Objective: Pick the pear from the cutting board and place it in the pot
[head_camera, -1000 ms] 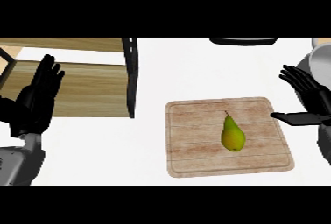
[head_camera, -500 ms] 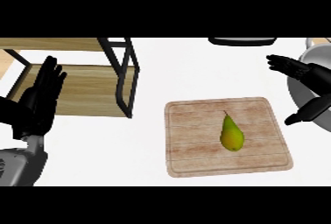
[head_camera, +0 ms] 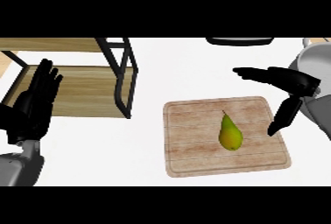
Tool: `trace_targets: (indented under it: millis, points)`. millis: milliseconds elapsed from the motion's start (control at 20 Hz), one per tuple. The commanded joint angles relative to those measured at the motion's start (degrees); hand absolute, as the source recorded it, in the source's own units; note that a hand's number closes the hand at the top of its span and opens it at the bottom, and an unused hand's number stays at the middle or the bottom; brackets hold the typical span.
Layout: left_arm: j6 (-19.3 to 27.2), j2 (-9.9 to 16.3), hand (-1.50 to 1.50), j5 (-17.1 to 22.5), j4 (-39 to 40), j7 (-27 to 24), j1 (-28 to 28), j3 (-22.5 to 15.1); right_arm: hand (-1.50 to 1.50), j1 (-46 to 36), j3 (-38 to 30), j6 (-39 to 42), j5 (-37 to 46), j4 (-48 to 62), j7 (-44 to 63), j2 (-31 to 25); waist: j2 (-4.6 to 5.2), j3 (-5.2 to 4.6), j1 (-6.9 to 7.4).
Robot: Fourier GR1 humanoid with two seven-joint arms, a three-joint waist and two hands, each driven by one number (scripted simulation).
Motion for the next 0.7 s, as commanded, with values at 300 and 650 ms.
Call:
trace_targets:
  millis: [300,650]
  points:
    - [-4.38,-1.0,0.0,-0.49,-2.58,2.15,1.78,4.15,-1.5,5.63,-4.52,1.4,3.36,-8.96,9.79,5.86,0.15,0.05,0.15]
    - [-4.32,-2.96,0.0,-3.73,-1.86,1.58,1.73,4.53,-1.5,8.51,-5.7,2.72,7.54,-14.12,16.74,6.51,0.14,0.04,-0.03]
